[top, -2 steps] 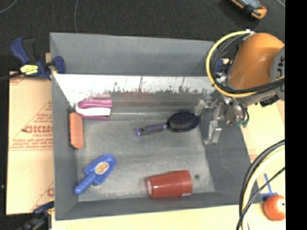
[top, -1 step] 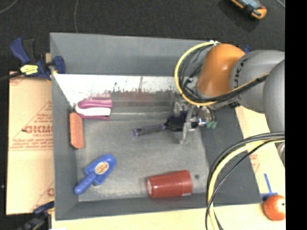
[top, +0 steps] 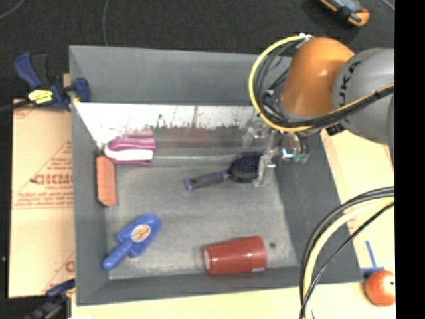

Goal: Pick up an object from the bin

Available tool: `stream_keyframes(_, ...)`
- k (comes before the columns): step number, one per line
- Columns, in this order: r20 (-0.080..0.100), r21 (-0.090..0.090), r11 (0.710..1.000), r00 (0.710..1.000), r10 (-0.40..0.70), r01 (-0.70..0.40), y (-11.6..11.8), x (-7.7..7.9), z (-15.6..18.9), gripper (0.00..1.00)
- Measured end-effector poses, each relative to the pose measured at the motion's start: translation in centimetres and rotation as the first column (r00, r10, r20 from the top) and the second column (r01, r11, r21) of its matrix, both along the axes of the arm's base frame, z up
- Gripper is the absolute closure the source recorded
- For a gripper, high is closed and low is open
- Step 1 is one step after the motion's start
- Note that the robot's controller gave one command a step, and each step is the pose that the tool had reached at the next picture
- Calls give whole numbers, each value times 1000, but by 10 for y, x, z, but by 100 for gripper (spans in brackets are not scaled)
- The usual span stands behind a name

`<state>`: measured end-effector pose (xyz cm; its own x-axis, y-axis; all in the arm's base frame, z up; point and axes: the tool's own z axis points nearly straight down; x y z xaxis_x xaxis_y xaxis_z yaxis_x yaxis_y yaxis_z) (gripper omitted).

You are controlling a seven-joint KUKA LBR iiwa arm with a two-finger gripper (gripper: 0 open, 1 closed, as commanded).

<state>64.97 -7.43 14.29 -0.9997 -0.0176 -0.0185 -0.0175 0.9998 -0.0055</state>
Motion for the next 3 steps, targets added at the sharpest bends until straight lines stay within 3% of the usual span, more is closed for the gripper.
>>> stream_keyframes(1,-16,1,995,995,97,-97,-7,6,-42,0)
stream_keyframes(2,-6,0,999,999,42,-42,-2,5,-70,0)
stream_keyframes(3,4,-3,996,996,89,-89,-7,6,-68,100)
